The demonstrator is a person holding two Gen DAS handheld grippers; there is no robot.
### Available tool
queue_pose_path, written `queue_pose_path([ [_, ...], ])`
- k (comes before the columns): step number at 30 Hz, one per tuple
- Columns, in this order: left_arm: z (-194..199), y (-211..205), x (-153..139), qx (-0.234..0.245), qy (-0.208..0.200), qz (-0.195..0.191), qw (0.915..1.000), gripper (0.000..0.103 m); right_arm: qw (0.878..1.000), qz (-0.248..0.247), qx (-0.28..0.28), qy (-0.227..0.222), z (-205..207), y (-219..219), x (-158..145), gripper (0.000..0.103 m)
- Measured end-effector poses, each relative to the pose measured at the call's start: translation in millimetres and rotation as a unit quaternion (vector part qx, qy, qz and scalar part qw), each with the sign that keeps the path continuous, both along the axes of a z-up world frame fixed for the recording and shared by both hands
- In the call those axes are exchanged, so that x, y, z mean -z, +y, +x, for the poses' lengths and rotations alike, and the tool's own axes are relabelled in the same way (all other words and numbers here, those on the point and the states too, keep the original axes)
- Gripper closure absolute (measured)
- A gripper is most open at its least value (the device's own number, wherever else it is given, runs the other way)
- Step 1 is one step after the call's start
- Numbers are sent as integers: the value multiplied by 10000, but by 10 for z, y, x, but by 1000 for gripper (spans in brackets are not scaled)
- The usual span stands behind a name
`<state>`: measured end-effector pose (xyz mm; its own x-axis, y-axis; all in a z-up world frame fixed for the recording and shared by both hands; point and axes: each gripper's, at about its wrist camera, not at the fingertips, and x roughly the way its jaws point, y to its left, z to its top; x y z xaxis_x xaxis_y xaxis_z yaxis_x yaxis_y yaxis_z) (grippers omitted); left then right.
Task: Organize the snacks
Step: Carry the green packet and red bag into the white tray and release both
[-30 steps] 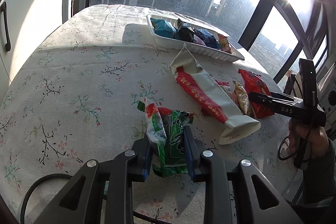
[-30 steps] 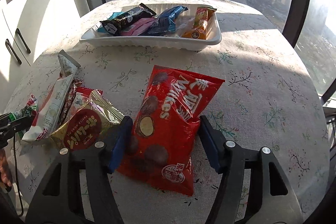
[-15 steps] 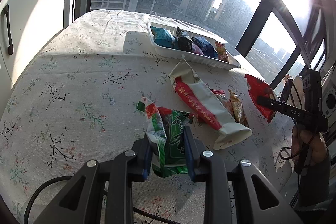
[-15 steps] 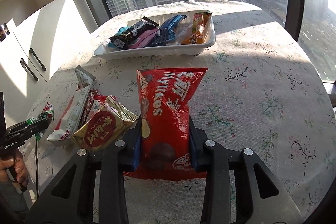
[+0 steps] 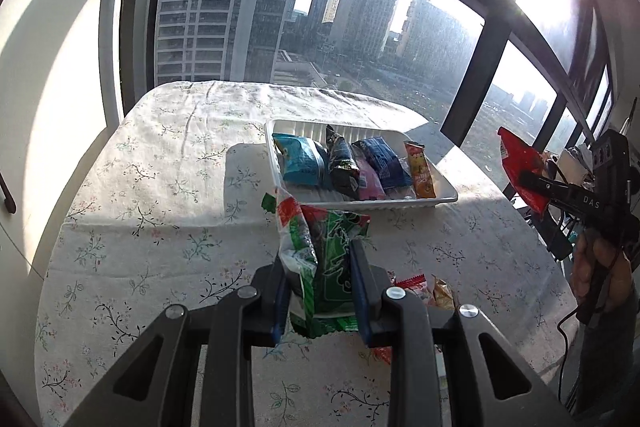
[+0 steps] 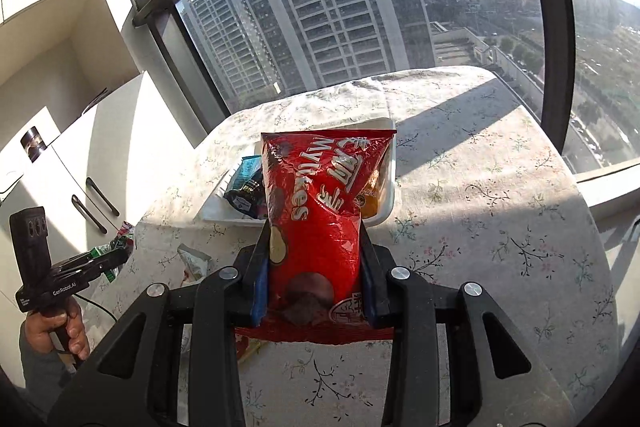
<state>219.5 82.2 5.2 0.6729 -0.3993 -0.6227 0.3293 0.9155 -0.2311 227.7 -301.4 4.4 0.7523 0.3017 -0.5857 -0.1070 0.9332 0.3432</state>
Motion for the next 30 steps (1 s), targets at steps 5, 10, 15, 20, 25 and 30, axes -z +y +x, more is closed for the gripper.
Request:
queue_pose_path([
  [5,522,-178,-137,160,-27,-1,9999,75,9998,84,-117,-169,493,57,-177,70],
  [10,1079,-380,-133,207,54,-49,9998,75,9996,55,-265,-43,1119,190,-146,70],
  [15,1497,-538,26,159,159,-101,9997,75,9991,-105,-337,224,1689,448,54,70],
  [20,1631,-653,318,146,274,21,9995,75,9984,-232,-225,454,2063,510,321,70],
  [25,1687,-676,504,149,348,136,9992,75,9980,-221,-19,588,2155,372,549,70],
  [30,1695,-701,594,157,407,170,9989,73,9978,-222,18,632,2180,314,738,70],
])
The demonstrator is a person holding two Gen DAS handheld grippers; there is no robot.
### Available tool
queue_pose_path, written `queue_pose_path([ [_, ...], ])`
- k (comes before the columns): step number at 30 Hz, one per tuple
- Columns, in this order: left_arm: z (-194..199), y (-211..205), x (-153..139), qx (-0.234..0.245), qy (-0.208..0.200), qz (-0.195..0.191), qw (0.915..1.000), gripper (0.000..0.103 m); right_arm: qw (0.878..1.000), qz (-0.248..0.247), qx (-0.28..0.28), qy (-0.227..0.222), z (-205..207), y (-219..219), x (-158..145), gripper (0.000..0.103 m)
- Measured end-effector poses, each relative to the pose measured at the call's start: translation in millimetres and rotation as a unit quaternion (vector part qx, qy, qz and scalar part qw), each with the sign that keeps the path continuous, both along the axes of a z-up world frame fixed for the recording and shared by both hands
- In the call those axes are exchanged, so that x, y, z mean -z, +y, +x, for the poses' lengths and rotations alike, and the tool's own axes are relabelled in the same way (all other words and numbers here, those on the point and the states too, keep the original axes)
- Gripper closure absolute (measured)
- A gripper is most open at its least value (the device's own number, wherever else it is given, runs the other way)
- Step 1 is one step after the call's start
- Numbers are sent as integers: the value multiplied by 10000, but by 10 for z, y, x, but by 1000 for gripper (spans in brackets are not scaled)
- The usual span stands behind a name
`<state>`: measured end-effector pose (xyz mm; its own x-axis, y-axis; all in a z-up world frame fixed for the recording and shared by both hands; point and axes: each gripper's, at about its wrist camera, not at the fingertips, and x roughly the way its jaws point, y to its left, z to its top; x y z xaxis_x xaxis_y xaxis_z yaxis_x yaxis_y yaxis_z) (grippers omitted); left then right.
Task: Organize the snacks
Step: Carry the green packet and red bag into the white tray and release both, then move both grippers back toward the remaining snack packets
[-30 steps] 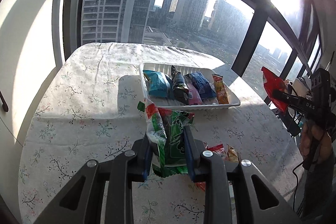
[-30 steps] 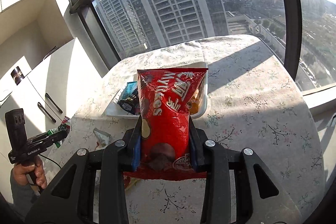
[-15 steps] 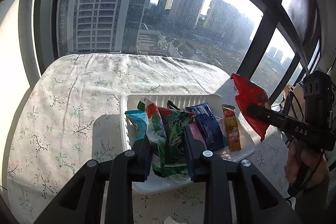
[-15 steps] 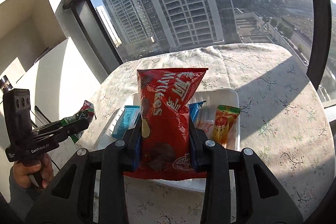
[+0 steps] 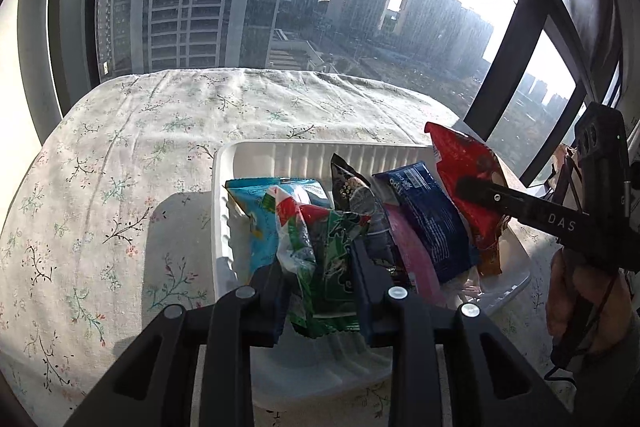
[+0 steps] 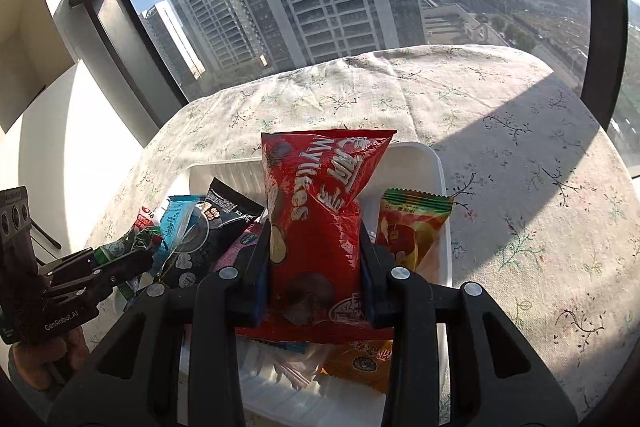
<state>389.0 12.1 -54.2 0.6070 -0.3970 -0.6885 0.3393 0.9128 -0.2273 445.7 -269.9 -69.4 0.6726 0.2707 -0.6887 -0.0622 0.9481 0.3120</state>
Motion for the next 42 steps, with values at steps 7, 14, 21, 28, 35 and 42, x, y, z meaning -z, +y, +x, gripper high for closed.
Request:
queue_pose_path([
  [7,3,-66,85,62,27,109,9999,71,9997,-169,-161,63,1,121,145,70],
  [14,-10,-89,102,63,-2,203,9998,64,9996,-241,-127,83,-7,117,214,68],
  [21,-36,-46,73,2,-28,188,9998,51,9991,-379,-189,77,-40,175,214,63],
  [28,-73,-53,30,26,-93,159,9998,41,9992,-367,-136,8,-79,144,170,56],
  [35,-105,-22,-19,-9,-169,124,9998,34,9992,-373,-25,-134,-115,104,100,47],
  [42,-136,57,-124,-105,-288,31,9995,25,9987,-255,119,-418,-166,48,-37,34],
])
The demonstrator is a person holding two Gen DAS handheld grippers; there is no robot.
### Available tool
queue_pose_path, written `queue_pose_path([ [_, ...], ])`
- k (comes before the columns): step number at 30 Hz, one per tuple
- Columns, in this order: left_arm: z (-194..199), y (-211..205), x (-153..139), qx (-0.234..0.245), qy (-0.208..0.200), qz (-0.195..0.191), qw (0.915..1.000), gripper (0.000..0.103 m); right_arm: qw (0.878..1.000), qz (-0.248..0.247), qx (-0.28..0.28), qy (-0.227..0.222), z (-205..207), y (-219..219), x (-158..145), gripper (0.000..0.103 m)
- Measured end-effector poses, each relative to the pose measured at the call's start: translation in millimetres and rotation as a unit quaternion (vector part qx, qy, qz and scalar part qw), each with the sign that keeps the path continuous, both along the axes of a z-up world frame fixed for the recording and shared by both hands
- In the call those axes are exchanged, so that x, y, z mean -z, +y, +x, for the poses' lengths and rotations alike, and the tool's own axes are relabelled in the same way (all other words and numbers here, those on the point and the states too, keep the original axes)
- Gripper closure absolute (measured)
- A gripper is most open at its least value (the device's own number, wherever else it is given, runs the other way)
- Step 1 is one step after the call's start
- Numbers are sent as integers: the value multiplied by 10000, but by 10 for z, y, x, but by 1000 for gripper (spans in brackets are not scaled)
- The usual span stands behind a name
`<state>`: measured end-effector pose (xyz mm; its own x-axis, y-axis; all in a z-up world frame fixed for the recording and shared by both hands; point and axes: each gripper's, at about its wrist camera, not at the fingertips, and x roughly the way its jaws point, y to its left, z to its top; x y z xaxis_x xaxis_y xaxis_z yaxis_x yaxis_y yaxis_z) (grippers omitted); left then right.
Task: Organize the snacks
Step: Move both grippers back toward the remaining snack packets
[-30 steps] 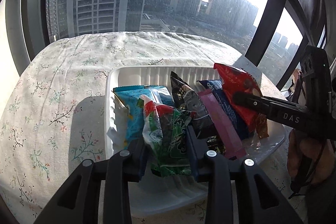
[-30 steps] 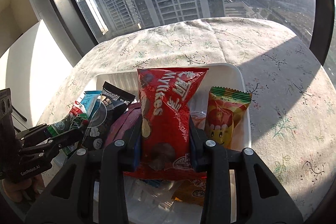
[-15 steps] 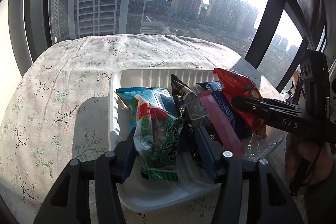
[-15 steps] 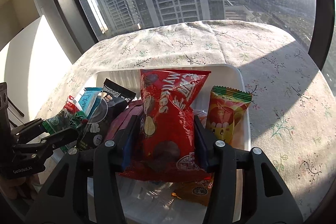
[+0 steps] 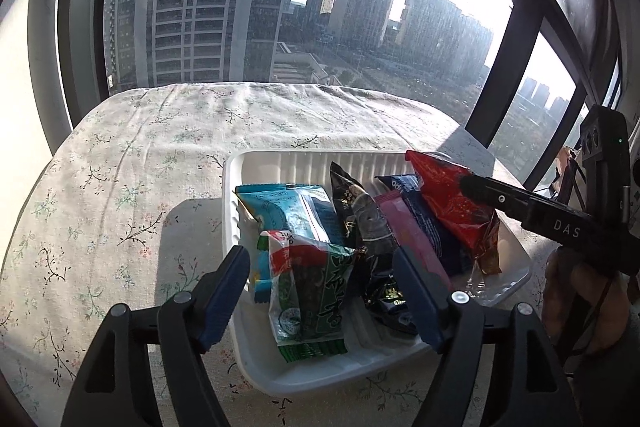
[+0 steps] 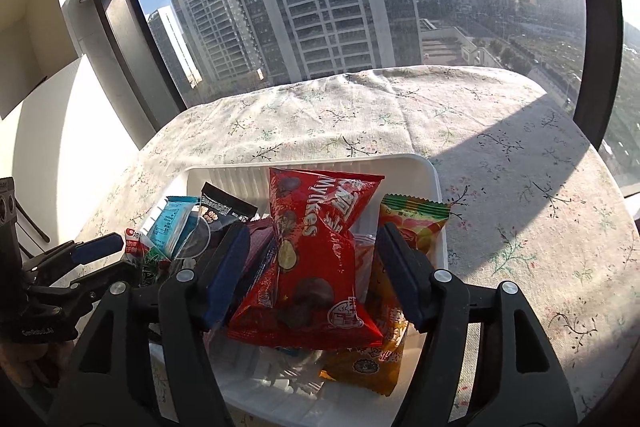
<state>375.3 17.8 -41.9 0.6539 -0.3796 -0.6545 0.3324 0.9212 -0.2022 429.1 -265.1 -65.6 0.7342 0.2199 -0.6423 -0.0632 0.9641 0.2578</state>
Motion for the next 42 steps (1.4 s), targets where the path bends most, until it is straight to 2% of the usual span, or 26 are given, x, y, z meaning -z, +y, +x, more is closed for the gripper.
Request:
queue_pose_path([
  [5,-71,112,-184,-148,-44,-99,9998,9,9992,334,56,-228,-97,-99,-247,20],
  [7,-183,160,-289,-216,-118,-141,9996,3,9986,427,3,-311,-185,-119,-406,9],
  [11,-471,186,-367,-205,-134,7,9997,0,9993,180,-226,-248,-415,-15,-618,8],
  [17,-986,228,-222,-171,191,66,9996,0,9976,15,-649,-256,-1078,195,-706,7],
  [20,-1260,245,-113,-258,308,132,9991,0,9967,61,-737,-322,-1519,271,-666,7],
  [24,-1577,247,4,-285,439,1,9986,0,9969,358,-573,-391,-2037,258,-550,7],
  [30,-1708,124,85,-397,498,115,9979,0,9941,1030,-174,-289,-2618,112,-230,7],
  [40,-1594,-8,304,-635,723,606,9935,1,9947,1023,-108,60,-2762,31,148,7],
  [42,-1586,-25,329,-614,754,697,9928,6,9949,1001,-146,65,-2777,45,161,7],
])
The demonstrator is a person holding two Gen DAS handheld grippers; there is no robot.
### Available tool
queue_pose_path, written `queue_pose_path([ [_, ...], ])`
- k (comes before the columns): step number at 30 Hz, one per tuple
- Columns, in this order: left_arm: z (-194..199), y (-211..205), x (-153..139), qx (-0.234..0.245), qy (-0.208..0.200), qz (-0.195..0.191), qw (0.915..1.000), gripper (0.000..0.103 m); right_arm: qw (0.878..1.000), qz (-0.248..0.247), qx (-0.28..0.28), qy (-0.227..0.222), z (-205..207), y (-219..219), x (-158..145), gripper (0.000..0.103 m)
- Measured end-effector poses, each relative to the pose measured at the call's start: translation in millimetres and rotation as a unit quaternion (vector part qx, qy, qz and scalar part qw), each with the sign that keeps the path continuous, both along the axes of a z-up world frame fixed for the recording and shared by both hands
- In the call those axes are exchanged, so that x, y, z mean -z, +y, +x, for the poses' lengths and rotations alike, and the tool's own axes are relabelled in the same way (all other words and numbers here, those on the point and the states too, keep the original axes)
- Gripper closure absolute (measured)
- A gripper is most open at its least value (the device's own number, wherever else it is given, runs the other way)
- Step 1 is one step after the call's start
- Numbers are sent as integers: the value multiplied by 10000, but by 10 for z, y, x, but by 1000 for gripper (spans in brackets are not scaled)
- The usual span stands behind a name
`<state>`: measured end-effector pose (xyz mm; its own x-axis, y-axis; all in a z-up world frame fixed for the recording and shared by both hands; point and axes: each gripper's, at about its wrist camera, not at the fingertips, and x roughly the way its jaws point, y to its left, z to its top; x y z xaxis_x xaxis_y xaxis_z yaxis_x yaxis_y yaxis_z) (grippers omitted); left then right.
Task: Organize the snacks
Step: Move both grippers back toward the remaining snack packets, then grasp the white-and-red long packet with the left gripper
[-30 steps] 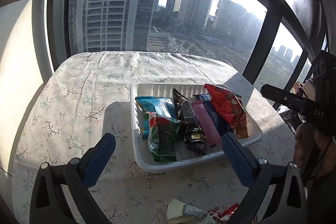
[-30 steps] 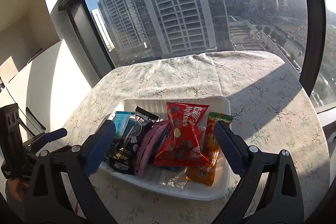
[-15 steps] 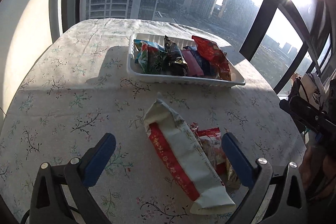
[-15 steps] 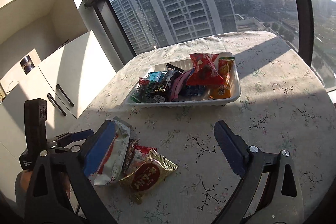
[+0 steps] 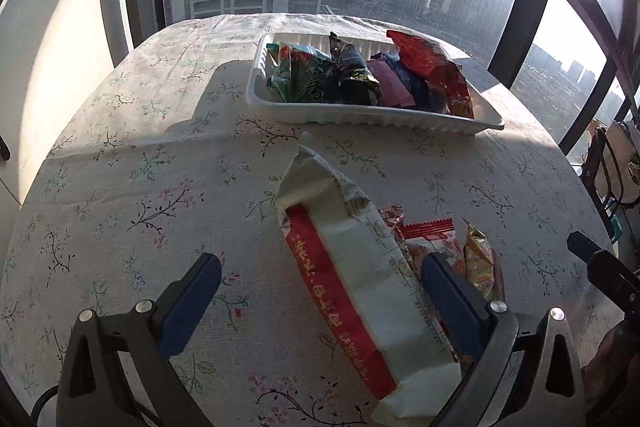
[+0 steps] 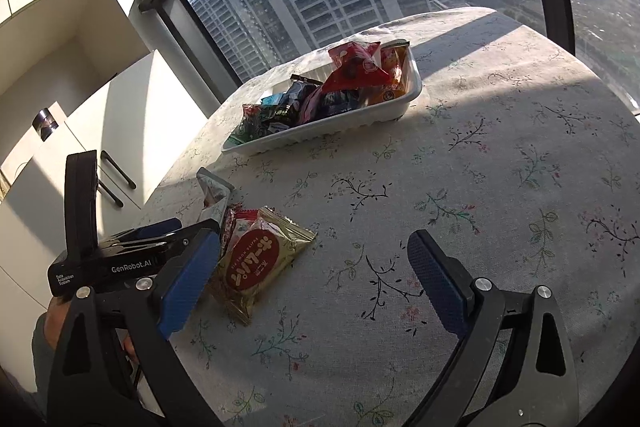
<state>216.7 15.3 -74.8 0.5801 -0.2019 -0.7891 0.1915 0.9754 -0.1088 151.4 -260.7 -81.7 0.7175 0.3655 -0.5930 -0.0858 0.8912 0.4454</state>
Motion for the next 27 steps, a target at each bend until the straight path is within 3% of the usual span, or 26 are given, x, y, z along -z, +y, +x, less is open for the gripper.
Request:
queue_pose_path([
  [8,-84,106,-39,137,-20,-12,9999,14,10000,19,-49,13,80,-9,-10,7],
  [12,-134,110,23,298,63,53,9995,27,9999,-100,-78,-5,79,35,-17,7],
  [17,-133,68,65,325,25,237,9992,33,9997,-208,-101,3,78,80,-12,7],
  [20,-127,95,61,335,7,203,9992,44,9997,-222,-92,19,76,83,-9,7],
  [27,-168,158,62,388,3,222,9990,50,9990,-416,-138,5,73,155,-17,7],
])
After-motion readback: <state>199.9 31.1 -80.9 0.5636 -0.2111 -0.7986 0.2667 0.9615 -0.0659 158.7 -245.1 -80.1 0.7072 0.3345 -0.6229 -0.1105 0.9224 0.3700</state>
